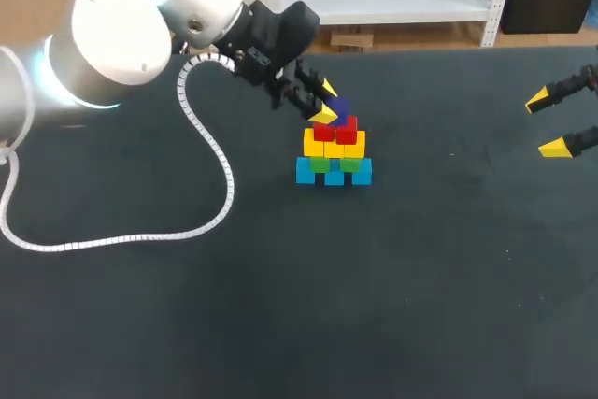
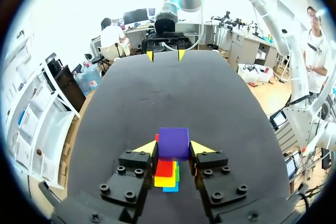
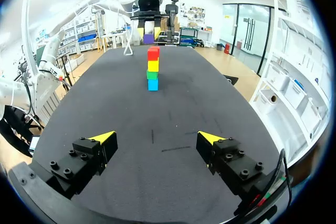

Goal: Place the blue cubes, place green cubes on the blue cubes, place the yellow cubes on the green cubes, then place the red cubes on the yellow cubes, and place purple cube on the red cubes.

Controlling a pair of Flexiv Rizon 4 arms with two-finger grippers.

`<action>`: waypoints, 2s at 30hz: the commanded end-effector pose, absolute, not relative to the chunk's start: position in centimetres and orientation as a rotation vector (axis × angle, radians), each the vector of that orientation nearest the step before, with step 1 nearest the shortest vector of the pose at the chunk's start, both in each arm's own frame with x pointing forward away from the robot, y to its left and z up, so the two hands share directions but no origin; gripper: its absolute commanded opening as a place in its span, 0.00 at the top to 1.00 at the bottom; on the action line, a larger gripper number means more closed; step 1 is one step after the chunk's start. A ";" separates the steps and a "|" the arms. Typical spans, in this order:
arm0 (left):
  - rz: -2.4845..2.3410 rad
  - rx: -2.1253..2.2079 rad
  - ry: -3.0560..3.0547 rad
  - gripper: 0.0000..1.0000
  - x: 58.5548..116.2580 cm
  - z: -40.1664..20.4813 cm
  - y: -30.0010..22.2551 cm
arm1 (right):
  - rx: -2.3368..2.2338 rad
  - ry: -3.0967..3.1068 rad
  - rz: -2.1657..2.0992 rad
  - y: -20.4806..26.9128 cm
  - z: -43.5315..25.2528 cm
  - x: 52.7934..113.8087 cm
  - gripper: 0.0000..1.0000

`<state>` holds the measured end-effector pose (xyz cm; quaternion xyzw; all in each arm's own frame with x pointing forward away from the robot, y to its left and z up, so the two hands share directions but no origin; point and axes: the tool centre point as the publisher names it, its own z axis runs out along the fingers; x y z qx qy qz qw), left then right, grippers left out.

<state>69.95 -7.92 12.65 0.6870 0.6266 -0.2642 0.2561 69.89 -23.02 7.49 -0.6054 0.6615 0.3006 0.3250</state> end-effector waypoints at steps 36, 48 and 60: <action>-0.727 1.875 1.706 0.70 71.5 11.4 -7.8 | -1.587 1.733 0.788 -23.0 7.5 69.9 0.00; -0.749 1.880 1.701 0.61 71.4 11.1 -7.9 | -1.587 1.733 0.788 -23.0 7.5 69.9 0.00; -0.758 1.874 1.629 0.00 71.6 13.1 -7.2 | -1.587 1.733 0.788 -23.0 7.5 69.9 0.00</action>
